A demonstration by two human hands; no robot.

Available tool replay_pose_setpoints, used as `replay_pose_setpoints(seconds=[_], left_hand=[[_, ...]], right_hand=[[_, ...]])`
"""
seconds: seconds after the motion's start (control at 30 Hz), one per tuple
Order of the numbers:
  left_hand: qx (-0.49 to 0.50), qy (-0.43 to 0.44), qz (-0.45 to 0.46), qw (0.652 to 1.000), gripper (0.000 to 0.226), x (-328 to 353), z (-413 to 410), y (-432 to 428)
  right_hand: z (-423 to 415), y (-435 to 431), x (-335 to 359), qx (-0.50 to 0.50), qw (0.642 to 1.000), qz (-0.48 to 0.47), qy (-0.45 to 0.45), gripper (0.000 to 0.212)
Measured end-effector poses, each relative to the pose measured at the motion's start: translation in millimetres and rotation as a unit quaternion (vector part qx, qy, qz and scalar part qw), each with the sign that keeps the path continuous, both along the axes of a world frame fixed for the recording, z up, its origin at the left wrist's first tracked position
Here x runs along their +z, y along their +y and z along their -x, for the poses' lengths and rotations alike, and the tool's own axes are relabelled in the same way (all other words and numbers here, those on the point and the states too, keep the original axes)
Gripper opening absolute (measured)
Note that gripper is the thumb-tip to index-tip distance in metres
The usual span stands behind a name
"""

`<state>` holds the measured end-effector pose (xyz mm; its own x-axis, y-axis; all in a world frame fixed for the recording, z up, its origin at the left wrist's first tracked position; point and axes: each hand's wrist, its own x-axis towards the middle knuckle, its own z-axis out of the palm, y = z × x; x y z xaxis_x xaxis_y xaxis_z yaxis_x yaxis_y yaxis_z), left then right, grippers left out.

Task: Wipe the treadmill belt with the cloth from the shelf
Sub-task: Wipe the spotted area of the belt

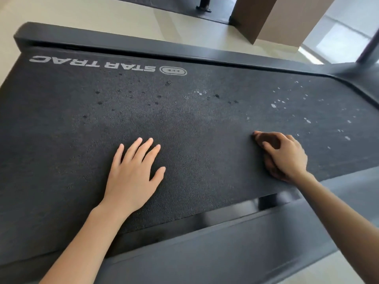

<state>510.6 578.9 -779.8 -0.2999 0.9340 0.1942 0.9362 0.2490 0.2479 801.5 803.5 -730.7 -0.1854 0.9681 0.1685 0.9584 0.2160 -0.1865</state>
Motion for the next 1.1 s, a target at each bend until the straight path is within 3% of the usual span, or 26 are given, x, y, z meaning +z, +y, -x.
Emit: replay_pose_setpoints(seconds=[0.13, 0.23, 0.37, 0.43, 0.53, 0.63, 0.73, 0.87, 1.0, 1.1], left_hand=[[0.002, -0.009, 0.001, 1.0, 0.057, 10, -10, 7], [-0.04, -0.001, -0.004, 0.999, 0.048, 17, -31, 21], [-0.077, -0.001, 0.024, 0.997, 0.059, 30, -68, 50], [-0.073, -0.006, 0.031, 0.997, 0.06, 22, -78, 58], [-0.08, -0.005, 0.016, 0.997, 0.06, 7, -80, 51], [-0.093, -0.001, -0.005, 0.996, 0.064, 3, -76, 50], [-0.093, -0.002, -0.009, 0.996, 0.064, 5, -78, 53], [-0.087, 0.004, 0.004, 0.996, 0.067, 3, -83, 54], [-0.09, 0.011, 0.012, 0.996, 0.068, 2, -83, 53], [-0.093, 0.017, 0.012, 0.995, 0.068, 4, -82, 53]], right_hand=[[3, -6, -6, -0.049, 0.999, -0.013, -0.018, 0.04], [33, -40, -9, 0.029, 0.999, -0.035, -0.024, 0.042], [48, -88, -12, 0.175, 0.982, -0.072, -0.016, 0.039], [30, -82, -9, 0.183, 0.981, -0.057, -0.02, 0.039], [-27, -38, -5, 0.068, 0.997, -0.024, -0.023, 0.036], [-74, 4, 1, -0.102, 0.994, 0.013, 0.045, 0.04], [-63, 13, -6, -0.15, 0.989, -0.005, 0.009, 0.043], [-12, -26, -12, -0.035, 0.996, -0.06, -0.057, 0.04], [18, -72, -18, 0.13, 0.985, -0.101, -0.05, 0.037], [14, -83, -18, 0.199, 0.972, -0.117, -0.054, 0.04]])
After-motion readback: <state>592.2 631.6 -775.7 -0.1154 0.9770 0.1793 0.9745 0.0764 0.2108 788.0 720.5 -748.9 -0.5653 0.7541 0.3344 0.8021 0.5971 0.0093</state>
